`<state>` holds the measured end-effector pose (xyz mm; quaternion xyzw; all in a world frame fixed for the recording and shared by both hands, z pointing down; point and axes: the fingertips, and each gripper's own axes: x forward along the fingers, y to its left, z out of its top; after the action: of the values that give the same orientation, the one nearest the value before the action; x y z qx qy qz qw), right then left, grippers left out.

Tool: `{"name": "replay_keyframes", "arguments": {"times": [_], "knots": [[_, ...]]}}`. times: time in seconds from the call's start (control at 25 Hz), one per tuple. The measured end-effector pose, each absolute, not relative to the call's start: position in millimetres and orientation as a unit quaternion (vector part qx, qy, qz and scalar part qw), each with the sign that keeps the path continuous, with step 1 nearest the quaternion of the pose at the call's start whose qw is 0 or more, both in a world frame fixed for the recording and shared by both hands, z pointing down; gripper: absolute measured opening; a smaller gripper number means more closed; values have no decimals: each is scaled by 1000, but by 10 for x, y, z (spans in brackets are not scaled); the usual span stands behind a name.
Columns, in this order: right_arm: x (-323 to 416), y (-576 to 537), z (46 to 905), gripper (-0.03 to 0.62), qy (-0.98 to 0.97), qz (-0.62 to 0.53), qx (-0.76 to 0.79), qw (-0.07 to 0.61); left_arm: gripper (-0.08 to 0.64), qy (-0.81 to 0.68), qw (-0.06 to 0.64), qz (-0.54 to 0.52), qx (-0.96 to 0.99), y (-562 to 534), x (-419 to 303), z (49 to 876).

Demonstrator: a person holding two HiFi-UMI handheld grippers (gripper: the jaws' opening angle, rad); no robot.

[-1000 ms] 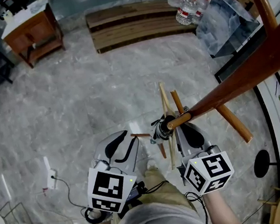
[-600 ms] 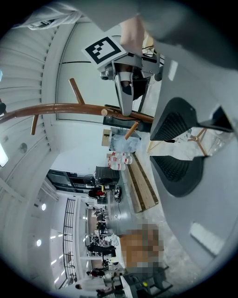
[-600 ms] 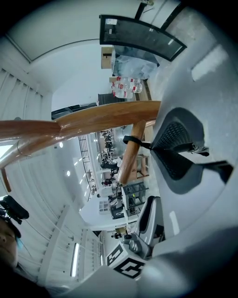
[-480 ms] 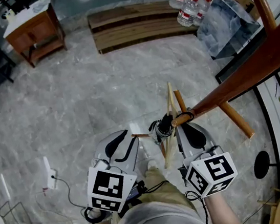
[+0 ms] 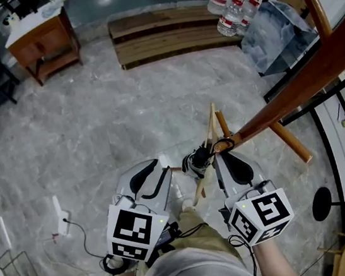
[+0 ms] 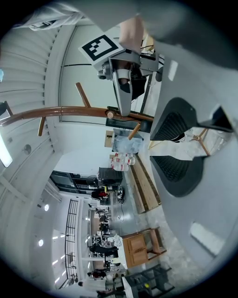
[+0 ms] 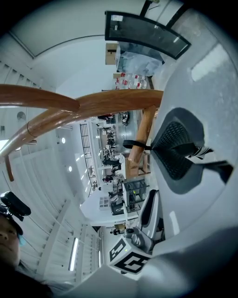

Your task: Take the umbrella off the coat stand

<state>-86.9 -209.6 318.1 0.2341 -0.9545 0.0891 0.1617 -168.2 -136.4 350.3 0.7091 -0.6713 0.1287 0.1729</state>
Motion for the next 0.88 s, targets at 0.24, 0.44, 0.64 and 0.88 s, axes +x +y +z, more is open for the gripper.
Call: {"name": "replay_keyframes", "arguments": {"times": [0.24,0.44,0.64,0.88], "knots": [[-917,-1976,3112,5,-958,81,223,159,101,-670,165,123,714,-1315,-1677,3441],[-995,-1845,3043,5,-963,75,205,157,103,-661,154,123,724,-1269,-1652,3385],[-1030,-1715,3030,5,-967,67,186,164,104,-651,142,122,735,-1255,-1581,3312],[-1089,-1520,3097,5,-969,61,163,175,112,-626,120,121,761,-1235,-1413,3200]]}}
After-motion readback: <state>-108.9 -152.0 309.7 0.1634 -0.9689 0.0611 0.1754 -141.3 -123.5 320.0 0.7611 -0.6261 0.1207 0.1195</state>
